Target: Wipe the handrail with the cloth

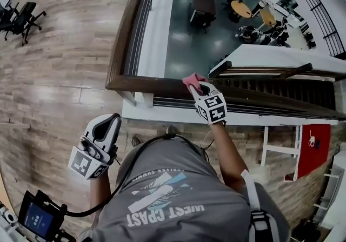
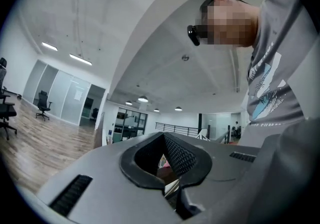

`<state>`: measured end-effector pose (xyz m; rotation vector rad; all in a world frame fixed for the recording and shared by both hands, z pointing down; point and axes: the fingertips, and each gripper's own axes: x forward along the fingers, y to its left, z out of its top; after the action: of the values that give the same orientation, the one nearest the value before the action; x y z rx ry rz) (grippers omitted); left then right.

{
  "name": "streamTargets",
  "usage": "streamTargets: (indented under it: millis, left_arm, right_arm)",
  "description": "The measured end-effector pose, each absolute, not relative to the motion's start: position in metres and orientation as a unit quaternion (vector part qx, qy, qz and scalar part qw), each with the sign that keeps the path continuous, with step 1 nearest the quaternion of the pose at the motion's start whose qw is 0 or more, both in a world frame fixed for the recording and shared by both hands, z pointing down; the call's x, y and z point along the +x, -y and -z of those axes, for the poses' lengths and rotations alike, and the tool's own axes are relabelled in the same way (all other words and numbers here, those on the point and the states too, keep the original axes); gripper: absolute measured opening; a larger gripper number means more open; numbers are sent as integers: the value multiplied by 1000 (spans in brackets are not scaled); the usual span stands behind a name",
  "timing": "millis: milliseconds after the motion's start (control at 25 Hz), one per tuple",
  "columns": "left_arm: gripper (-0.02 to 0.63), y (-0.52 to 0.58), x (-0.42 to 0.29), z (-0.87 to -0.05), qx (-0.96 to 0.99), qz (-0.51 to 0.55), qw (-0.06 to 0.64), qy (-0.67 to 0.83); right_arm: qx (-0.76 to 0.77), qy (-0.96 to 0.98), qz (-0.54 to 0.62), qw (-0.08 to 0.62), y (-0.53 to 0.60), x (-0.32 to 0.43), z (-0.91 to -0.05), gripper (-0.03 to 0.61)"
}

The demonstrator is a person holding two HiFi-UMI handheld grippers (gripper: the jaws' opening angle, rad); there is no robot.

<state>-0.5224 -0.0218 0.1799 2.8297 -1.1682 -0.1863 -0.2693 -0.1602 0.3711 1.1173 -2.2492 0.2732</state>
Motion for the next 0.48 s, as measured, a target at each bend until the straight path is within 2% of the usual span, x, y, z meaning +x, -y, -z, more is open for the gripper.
streamTargets:
  millis: [320, 400, 480]
  left_arm:
    - [0, 12, -606, -179, 926, 69, 49, 367]
    - [0, 14, -617, -175, 929, 61, 56, 362]
    - [0, 10, -621, -177, 930, 52, 56, 360]
  right_arm:
    - [320, 889, -68, 321, 155, -461, -369, 41]
    - [300, 908, -83, 282, 153, -496, -349, 41]
    - [345, 915, -62, 201, 146, -492, -299, 41]
